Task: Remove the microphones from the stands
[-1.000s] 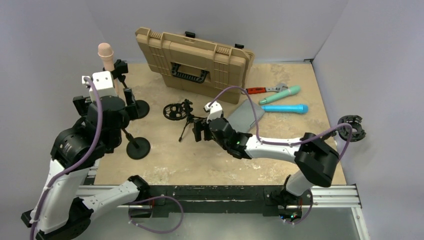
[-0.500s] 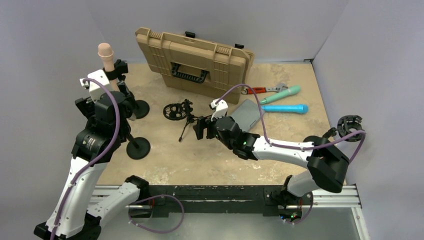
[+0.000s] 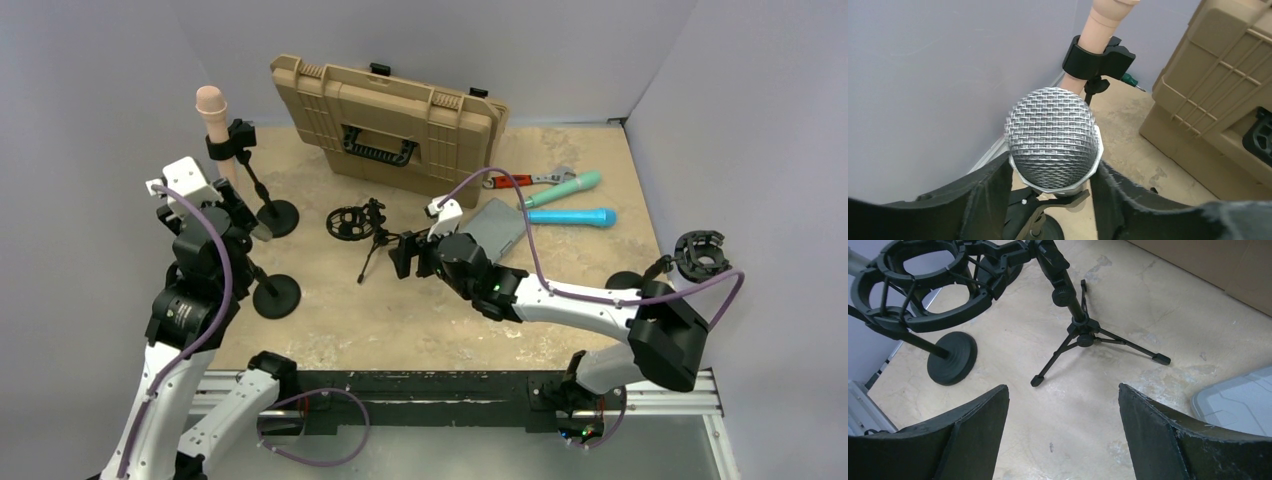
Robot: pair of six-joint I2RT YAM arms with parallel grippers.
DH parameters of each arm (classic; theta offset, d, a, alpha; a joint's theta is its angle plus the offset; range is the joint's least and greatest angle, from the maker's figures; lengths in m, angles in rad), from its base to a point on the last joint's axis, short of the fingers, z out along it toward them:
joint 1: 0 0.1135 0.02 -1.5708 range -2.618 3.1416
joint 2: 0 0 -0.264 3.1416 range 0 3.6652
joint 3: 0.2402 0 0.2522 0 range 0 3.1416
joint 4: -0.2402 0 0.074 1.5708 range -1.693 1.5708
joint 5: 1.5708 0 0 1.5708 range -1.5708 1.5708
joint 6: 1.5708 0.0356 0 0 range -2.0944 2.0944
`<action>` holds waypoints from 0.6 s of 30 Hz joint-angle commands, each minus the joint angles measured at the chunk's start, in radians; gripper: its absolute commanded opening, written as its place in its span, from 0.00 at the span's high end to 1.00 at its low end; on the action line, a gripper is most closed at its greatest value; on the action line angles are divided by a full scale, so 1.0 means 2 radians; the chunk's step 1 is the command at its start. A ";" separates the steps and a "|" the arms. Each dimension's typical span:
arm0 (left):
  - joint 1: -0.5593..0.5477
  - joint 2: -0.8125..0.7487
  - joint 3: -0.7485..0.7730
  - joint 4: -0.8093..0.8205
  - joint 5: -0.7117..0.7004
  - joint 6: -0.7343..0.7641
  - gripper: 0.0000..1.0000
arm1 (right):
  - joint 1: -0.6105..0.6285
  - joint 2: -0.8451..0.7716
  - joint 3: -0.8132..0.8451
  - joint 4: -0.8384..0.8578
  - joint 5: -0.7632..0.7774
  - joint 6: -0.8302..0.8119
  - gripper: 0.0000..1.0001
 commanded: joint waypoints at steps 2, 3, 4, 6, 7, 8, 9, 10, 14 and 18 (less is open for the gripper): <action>0.004 -0.026 -0.011 0.032 0.029 0.041 0.68 | -0.001 -0.026 -0.005 0.003 0.010 0.008 0.21; 0.004 -0.028 -0.011 0.031 0.030 0.044 0.75 | -0.001 -0.026 -0.004 0.003 0.009 0.005 0.21; 0.004 -0.029 -0.010 0.030 0.036 0.046 0.76 | -0.001 -0.025 -0.001 0.003 0.009 0.004 0.21; 0.004 -0.032 -0.007 0.025 0.051 0.048 0.82 | -0.001 -0.024 0.003 -0.001 0.011 0.003 0.21; 0.004 -0.033 -0.002 0.020 0.058 0.046 0.85 | -0.001 -0.024 0.004 -0.002 0.011 0.003 0.21; 0.004 -0.035 0.002 0.015 0.066 0.044 0.87 | -0.001 -0.024 0.005 -0.002 0.010 0.003 0.22; 0.004 -0.038 0.005 0.011 0.074 0.041 0.90 | -0.001 -0.026 0.005 -0.002 0.010 0.004 0.21; 0.004 -0.039 0.009 0.005 0.086 0.039 0.93 | -0.001 -0.028 0.005 -0.002 0.010 0.005 0.22; 0.004 -0.050 0.038 -0.034 0.141 0.038 1.00 | -0.001 -0.038 0.005 -0.010 0.015 -0.001 0.21; 0.004 -0.079 0.054 -0.066 0.215 0.050 1.00 | -0.001 -0.053 0.007 -0.015 0.021 -0.008 0.21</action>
